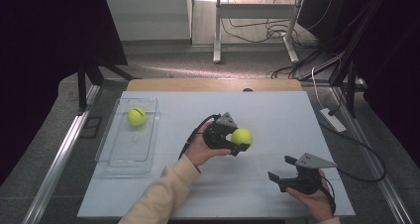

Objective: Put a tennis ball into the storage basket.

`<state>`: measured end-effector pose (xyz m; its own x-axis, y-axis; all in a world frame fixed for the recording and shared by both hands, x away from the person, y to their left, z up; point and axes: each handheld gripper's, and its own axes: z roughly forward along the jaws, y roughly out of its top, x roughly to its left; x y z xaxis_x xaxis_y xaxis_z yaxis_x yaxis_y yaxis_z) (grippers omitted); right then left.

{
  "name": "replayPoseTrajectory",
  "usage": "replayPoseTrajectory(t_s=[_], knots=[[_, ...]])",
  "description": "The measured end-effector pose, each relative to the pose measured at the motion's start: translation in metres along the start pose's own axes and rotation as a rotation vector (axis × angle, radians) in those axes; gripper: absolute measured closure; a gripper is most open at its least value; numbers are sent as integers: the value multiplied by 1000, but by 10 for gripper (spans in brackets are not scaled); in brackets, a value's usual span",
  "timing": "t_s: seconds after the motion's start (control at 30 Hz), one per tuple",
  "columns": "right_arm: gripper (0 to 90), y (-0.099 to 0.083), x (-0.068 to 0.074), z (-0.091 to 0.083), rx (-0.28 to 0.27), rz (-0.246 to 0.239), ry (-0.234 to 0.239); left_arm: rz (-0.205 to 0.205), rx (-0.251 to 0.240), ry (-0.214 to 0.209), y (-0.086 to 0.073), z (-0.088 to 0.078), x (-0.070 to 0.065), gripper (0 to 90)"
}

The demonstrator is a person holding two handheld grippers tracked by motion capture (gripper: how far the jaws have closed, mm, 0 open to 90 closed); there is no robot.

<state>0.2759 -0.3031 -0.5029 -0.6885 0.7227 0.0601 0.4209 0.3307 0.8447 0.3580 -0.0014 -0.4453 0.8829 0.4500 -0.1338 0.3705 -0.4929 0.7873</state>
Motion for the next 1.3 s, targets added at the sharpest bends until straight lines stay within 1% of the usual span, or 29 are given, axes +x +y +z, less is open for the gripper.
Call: replayPoseTrajectory(t_s=[0.1,0.33,0.73,0.93,1.13,1.3], knots=[[99,0,0,0,1,-1,0,6,-9,8,-1,-4,1,272],[99,0,0,0,2,-1,2,6,-34,17,-3,-12,4,272],[99,0,0,0,-1,-3,2,4,-56,26,-6,-25,8,272],[99,1,0,0,-1,-1,1,-5,-61,48,-9,-32,11,272],[99,1,0,-1,-3,-1,0,-10,-65,61,-12,-37,12,272],[99,1,0,-1,-4,-1,0,-6,-63,81,-13,-41,14,272]])
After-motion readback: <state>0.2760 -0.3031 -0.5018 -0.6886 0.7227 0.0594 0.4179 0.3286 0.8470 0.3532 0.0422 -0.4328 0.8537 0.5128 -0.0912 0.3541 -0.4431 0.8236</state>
